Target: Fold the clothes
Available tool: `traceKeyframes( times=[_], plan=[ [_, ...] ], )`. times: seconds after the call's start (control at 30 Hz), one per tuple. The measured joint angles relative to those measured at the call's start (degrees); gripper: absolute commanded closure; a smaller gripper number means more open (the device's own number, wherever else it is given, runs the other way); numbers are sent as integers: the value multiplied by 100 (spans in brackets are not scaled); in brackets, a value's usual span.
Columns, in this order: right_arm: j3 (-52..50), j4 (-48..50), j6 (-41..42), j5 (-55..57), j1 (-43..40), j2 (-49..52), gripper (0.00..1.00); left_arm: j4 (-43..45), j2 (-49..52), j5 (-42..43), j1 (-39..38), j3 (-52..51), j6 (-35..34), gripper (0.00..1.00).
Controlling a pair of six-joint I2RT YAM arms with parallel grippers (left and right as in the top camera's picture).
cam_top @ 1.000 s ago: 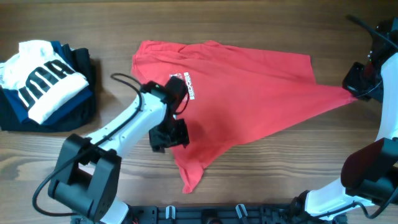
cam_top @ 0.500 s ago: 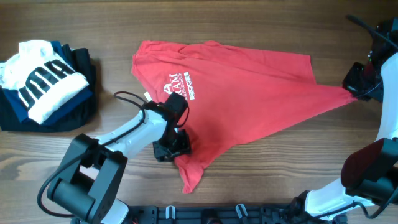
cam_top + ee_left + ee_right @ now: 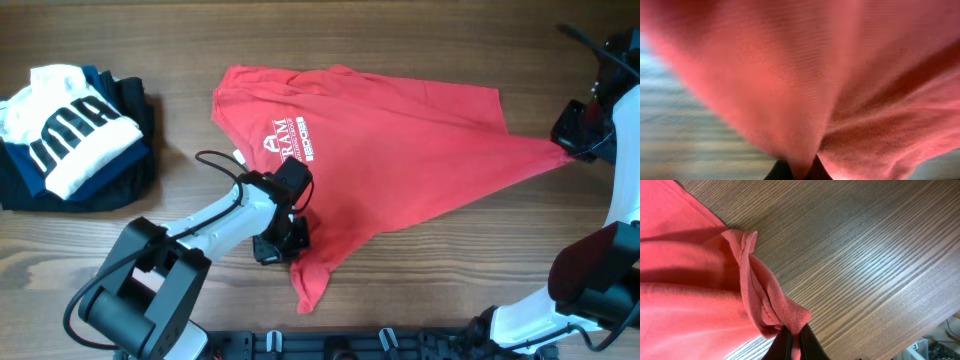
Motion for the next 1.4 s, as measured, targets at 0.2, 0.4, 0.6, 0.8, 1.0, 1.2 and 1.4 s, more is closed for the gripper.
traceKeyframes(
  times=[0.2, 0.4, 0.6, 0.8, 1.0, 1.2, 1.4],
  plan=[
    [0, 0, -94, -372, 0, 0, 96, -682, -828, -363, 520, 249, 293, 96],
    [-4, 42, -354, -1056, 0, -87, 96, -765, -2295, -452, 1305, 911, 699, 96],
    [-24, 72, -400, -1248, 0, -870, 96, -782, -3692, -455, 2105, 1563, 905, 96],
    [-22, 173, -415, -1331, 0, -1998, 96, -739, -4732, -450, 2817, 2350, 951, 96],
    [96, 442, -369, -1421, -90, -2911, 96, -586, -5235, -424, 3523, 3211, 953, 96],
    [697, 723, -348, -1475, -103, -3635, 96, -520, -5379, -431, 3744, 3696, 953, 96],
    [909, 748, -350, -1515, -111, -3526, 96, -704, -5023, -426, 3751, 3696, 953, 96]
  ],
)
